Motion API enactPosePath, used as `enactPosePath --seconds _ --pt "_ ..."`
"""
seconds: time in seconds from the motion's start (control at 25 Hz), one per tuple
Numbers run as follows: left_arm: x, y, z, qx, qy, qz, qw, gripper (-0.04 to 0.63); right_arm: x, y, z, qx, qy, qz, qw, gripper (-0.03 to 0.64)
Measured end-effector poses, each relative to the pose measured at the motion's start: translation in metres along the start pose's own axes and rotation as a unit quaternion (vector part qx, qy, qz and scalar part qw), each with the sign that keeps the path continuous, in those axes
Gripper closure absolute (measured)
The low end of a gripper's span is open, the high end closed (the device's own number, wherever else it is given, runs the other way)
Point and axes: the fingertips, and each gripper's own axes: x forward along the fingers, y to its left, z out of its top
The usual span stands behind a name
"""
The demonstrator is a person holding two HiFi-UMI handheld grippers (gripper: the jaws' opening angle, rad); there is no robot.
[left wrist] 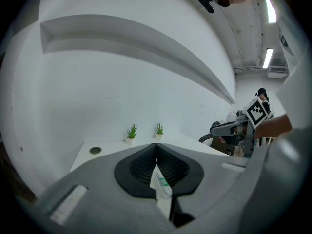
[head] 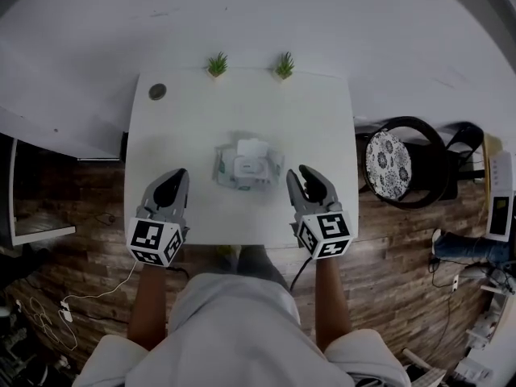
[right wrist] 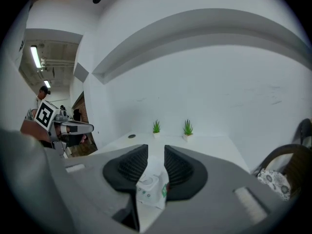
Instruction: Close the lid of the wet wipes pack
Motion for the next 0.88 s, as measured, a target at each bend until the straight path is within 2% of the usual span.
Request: enactPosePath --seconds 0.36,0.6,0.88 --pt "0.044 0.005 -0.013 -0.017 0.028 0.012 0.9994 0.587 0.043 -0.022 -0.011 0.008 0.031 0.034 0.999 0.506" --pt "0.071 0.005 -0.021 -0.017 0.045 0.009 0.9988 0.588 0.069 -0.036 -0.019 0.025 0.044 0.048 0.998 0.506" --pt "0.091 0.007 -0.043 -0.026 0.068 0.003 0.9973 0.588 0.095 -0.038 -0.03 0.017 0.06 0.071 0.996 0.506"
